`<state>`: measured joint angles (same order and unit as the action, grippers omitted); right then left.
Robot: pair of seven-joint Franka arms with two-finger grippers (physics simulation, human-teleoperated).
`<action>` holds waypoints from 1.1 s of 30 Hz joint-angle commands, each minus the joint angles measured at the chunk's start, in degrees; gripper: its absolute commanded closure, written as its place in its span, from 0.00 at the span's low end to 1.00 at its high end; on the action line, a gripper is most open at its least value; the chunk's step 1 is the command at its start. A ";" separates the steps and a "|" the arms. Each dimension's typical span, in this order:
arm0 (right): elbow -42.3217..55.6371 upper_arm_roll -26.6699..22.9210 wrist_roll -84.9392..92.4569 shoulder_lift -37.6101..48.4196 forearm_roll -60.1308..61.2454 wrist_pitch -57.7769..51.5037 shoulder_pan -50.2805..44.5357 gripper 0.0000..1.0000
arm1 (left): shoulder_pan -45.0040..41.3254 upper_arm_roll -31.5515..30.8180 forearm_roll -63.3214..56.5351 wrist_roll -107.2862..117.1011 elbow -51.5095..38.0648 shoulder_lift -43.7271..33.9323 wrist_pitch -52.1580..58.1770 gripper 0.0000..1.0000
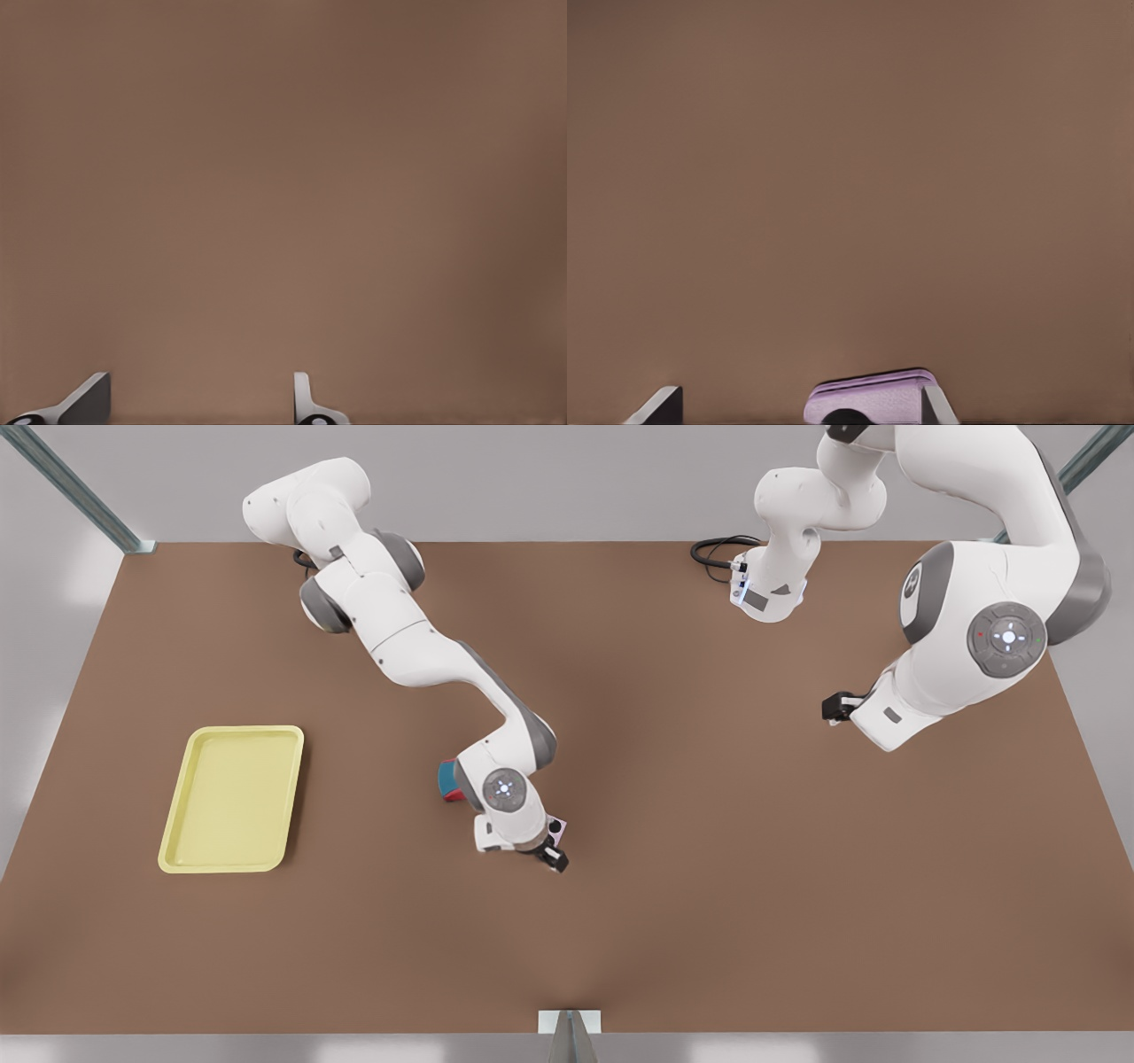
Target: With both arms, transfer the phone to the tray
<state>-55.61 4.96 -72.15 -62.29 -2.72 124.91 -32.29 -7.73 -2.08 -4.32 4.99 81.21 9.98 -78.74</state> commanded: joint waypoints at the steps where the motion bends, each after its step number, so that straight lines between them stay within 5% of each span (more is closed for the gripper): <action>1: -2.49 -0.22 -17.76 0.85 -0.53 0.34 -1.02 0.00 | -0.01 -0.03 -0.07 -2.88 0.00 -0.04 0.61 0.00; 9: 3.22 -2.06 -10.02 -1.61 -3.51 -11.70 -3.31 0.00 | -0.01 -0.03 -0.07 -2.88 0.00 0.92 0.17 0.00; 18: 1.38 5.23 1.84 -1.43 -9.50 -6.96 -2.61 0.00 | -0.01 0.06 -0.07 -2.79 -0.09 1.10 0.08 0.00; 33: -3.81 5.41 7.99 -1.08 -10.29 -2.56 -1.20 0.00 | 0.08 0.06 -0.07 -3.14 -0.09 1.71 -0.01 0.00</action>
<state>-59.45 10.36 -69.64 -63.39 -12.97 121.48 -33.49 -7.65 -2.02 -4.37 2.58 81.15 11.65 -78.77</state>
